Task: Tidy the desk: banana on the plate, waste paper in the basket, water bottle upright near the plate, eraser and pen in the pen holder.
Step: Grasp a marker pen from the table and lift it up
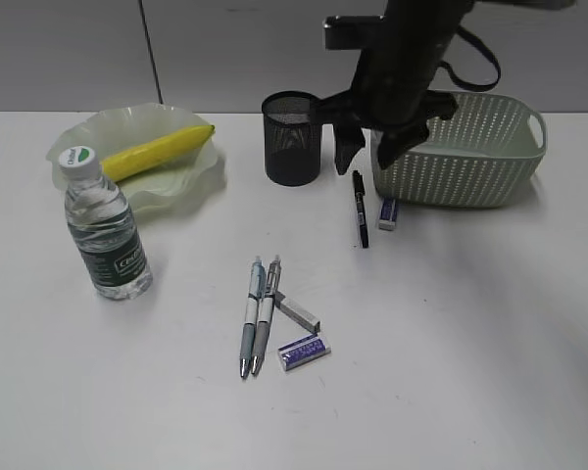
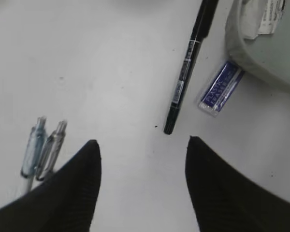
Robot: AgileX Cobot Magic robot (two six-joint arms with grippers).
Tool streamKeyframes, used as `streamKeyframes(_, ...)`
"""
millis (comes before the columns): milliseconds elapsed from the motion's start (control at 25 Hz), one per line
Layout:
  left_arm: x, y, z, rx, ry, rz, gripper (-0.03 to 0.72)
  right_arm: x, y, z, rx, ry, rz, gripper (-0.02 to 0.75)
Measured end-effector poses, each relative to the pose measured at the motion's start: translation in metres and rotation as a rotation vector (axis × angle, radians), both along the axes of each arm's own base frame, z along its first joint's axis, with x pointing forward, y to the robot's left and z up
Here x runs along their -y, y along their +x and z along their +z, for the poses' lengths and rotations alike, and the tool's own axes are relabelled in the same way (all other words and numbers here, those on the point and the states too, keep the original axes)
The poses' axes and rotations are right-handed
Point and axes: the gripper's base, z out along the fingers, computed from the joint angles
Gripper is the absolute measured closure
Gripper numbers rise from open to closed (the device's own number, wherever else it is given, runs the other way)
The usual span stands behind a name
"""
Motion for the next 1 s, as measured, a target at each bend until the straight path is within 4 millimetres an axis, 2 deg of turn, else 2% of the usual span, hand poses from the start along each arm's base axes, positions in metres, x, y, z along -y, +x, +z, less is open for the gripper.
streamKeyframes(160,0.000,0.000,0.000,0.000,0.000,0.000,0.342,-0.006,0.015,-0.036,-0.081,-0.080,-0.022,0.293)
streamKeyframes(280,0.000,0.000,0.000,0.000,0.000,0.000,0.342,-0.008,0.018,-0.062,-0.133,-0.115,-0.024,0.293)
streamKeyframes(440,0.000,0.000,0.000,0.000,0.001,0.001,0.342,-0.008,0.020,-0.084,-0.172,-0.139,-0.025,0.302)
streamKeyframes(600,0.000,0.000,0.000,0.000,0.001,0.001,0.342,-0.009,0.020,-0.098,-0.188,-0.147,-0.027,0.318)
streamKeyframes(840,0.000,0.000,0.000,0.001,0.003,0.002,0.342,-0.008,0.022,-0.107,-0.183,-0.164,-0.024,0.346)
streamKeyframes(920,0.000,0.000,0.000,0.001,0.003,0.002,0.342,-0.008,0.022,-0.110,-0.187,-0.171,-0.022,0.384)
streamKeyframes(1000,0.000,0.000,0.000,0.001,0.003,0.002,0.342,-0.008,0.023,-0.111,-0.187,-0.170,-0.023,0.468)
